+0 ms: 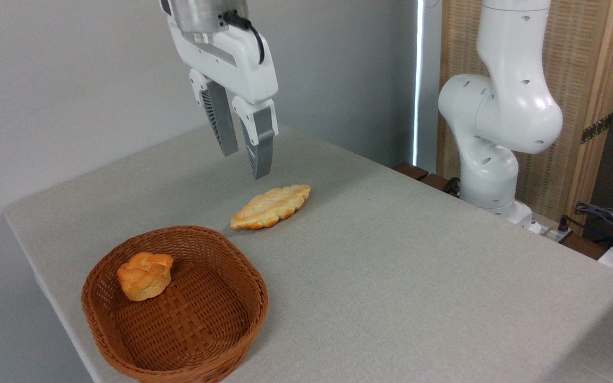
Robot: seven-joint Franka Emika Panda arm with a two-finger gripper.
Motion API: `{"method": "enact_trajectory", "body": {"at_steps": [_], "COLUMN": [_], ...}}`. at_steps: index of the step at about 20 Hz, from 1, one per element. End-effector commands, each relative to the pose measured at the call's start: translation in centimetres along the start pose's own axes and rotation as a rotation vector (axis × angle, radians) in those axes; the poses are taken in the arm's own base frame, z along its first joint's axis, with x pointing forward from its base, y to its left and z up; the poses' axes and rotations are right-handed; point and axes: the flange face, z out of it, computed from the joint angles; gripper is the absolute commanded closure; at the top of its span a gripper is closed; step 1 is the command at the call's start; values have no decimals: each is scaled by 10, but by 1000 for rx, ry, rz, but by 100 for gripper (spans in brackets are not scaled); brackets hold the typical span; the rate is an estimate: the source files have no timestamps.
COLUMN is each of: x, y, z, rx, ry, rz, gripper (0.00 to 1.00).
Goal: Put bread into the basket
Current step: 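Lower the open gripper down onto the flat golden bread loaf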
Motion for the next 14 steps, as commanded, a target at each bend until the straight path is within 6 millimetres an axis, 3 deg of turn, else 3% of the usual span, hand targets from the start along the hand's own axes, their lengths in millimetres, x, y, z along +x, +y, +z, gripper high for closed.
{"method": "enact_trajectory", "body": {"at_steps": [1,4,8,12,14], "x": [-6,-2,15,11,19], "y": [48,71,98,102,114], "z": [54,107,156,177,186], "rx": [-45,-109,-158,-158,-158], "ry": [37,30,123,87,69], "rz": [51,48,19,28,58], "gripper": [0,0,0,0,0]}}
